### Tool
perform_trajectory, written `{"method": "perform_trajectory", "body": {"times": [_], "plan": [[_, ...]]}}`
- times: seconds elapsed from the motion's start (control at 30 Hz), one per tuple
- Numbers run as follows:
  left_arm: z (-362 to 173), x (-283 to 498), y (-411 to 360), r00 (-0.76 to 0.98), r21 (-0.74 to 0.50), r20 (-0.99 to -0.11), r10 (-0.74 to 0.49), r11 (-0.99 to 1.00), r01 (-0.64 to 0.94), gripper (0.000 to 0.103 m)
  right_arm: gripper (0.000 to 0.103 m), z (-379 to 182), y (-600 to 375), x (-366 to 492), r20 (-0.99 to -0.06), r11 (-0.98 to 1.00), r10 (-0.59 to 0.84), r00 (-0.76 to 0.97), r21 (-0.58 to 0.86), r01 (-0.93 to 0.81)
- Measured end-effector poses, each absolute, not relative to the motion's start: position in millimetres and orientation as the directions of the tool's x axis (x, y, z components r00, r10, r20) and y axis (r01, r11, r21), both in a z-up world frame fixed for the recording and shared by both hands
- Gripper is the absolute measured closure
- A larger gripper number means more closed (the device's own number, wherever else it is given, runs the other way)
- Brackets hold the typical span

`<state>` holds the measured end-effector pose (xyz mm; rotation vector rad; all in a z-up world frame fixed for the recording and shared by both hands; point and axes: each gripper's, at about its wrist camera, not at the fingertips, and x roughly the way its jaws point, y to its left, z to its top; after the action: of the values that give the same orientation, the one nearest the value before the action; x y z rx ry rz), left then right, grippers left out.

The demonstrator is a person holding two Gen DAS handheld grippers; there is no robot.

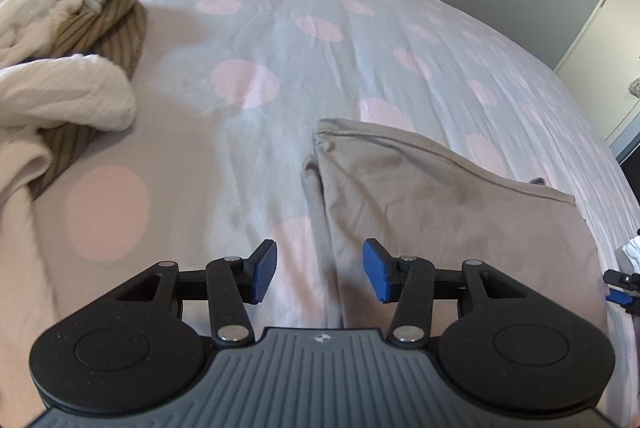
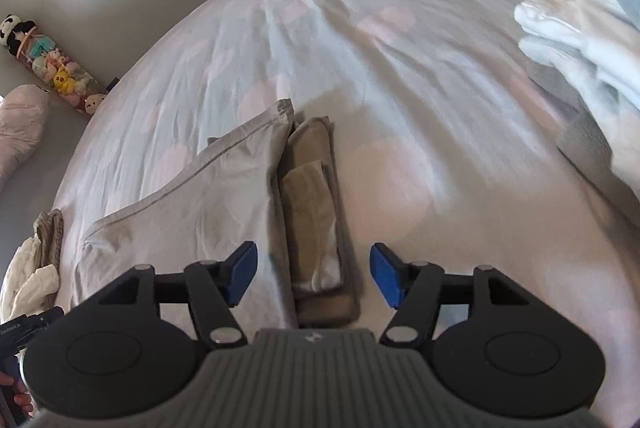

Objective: Fold clothes
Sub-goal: 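Grasp the shirt's folded edge with the right tool and fold it over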

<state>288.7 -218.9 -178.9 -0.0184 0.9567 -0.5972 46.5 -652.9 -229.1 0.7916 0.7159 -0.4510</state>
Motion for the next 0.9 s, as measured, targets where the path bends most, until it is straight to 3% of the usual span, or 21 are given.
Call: {"method": "perform_trajectory", "body": {"times": [0.33,0.37,0.4,0.5,0.73,0.9], "plan": [[-201,303,-233,0.418,-0.209,-0.746,-0.519,0.778,0.592,0.058,0.038,-240,-696,99,-0.709,0.638,-0.048,0.704,0.521,0.568],[-201,303,-233,0.418,-0.203,-0.745,-0.519,0.774,0.600,0.058,0.048,-240,-696,103,-0.714,0.646,-0.050,0.698,0.510,0.568],[-201,304,-234,0.418,-0.197,-0.745,-0.520,0.771,0.606,0.058,0.066,-240,-696,107,-0.720,0.655,-0.053,0.692,0.498,0.568],[-199,305,-234,0.416,-0.190,-0.746,-0.520,0.765,0.615,0.058,0.090,-238,-693,112,-0.736,0.674,-0.040,0.676,0.480,0.562],[-188,302,-228,0.444,-0.142,-0.750,-0.490,0.775,0.616,0.058,0.094,-202,-670,120,-0.733,0.713,-0.053,0.678,0.447,0.539],[-174,302,-219,0.448,-0.189,-0.711,-0.542,0.761,0.621,0.058,0.095,-155,-631,133,-0.707,0.769,-0.052,0.706,0.422,0.480]]}}
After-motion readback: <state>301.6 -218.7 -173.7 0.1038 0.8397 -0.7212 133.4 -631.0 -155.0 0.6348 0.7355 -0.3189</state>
